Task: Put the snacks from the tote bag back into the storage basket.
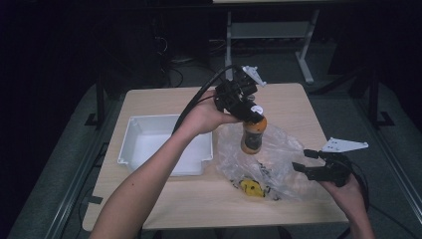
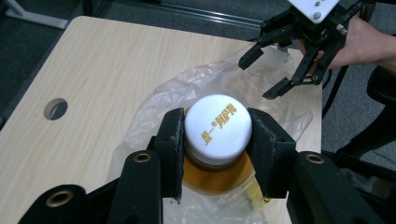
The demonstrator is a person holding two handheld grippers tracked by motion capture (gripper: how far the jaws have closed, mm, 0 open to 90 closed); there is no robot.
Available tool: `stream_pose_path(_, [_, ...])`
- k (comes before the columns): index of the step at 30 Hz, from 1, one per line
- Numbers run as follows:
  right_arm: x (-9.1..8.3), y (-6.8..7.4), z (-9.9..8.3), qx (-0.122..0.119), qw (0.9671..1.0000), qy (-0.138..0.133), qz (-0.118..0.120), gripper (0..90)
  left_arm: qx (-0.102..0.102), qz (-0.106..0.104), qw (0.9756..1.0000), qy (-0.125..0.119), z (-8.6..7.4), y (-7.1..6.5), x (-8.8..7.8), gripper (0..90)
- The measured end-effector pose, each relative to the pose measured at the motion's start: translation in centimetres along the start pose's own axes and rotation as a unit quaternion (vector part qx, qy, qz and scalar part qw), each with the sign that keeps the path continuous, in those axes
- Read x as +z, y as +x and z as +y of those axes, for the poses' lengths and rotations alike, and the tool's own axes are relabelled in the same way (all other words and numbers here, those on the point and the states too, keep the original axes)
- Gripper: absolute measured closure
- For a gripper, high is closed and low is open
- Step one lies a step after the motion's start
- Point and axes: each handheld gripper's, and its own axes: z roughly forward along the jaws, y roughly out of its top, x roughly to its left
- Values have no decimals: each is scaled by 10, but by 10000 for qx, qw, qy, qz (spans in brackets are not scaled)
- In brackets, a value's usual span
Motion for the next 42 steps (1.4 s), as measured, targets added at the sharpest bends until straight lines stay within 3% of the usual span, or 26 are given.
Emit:
stream_pose_path(16, [-1, 2, 4, -44, 10000, -11, -75, 301, -51, 138, 9999, 5, -21, 6, -32, 591])
stream_pose_path(30, [-6, 3, 4, -69, 9999, -142, -18, 261, -260, 218, 9994, 18, -44, 11, -45, 591])
stream_pose_path(42, [-3, 3, 2, -51, 9999, -134, -3, 244, -300, 302, 9991, 66, -58, 16, -54, 591])
